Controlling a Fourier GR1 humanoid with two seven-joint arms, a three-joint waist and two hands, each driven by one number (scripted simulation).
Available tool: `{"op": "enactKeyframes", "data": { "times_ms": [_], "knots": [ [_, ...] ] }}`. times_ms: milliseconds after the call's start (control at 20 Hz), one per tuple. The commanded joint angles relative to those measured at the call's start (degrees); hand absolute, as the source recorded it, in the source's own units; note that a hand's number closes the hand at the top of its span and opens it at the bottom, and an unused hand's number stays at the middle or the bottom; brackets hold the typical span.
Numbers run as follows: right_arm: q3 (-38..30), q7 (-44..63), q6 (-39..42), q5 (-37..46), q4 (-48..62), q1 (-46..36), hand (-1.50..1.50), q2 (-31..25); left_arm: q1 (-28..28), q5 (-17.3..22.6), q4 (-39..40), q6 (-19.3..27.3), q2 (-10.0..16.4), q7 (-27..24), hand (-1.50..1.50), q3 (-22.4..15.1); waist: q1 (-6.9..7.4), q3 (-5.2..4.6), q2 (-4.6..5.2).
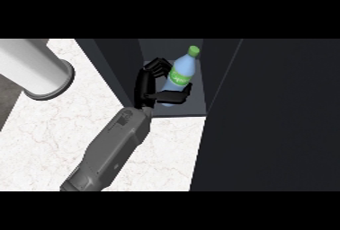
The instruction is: Pick up the bottled water, place it into the cabinet and close the cabinet
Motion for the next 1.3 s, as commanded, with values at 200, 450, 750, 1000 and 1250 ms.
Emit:
{"op": "enactKeyframes", "data": {
  "times_ms": [200, 450, 750, 1000, 1250],
  "knots": [
    [2.2, -2.7, -0.2, 2.2, -5.4, 6.2, -1.50, -1.7, -6.6, 1.2, 13.7, 2.7, 0.0, -4.7, 1.50, 2.6, -0.75, 0.00, 0.08],
    [-3.5, -1.5, 1.4, -3.3, -4.3, 3.0, -1.50, -2.4, -11.4, 0.5, 21.7, 5.1, 0.0, -7.0, 1.50, 3.7, -0.68, 0.00, 0.45],
    [-4.0, -3.3, 2.7, -4.2, -4.4, 2.6, -1.50, -3.1, -12.8, 2.0, 27.5, 5.1, 0.0, -12.4, 1.50, 4.9, -2.09, -0.05, 1.03],
    [0.5, -5.0, 3.0, -1.7, -5.0, 6.3, -1.50, -3.7, -17.6, -0.9, 33.5, 7.1, 0.3, -11.8, -1.50, 4.9, -2.69, -0.04, 0.95],
    [-1.5, -5.0, 3.4, -3.2, -5.8, 5.4, -1.50, -3.9, -18.6, 0.8, 34.1, 6.9, 0.0, -11.7, -1.50, 6.5, -3.16, -0.07, 1.12]
  ]
}}
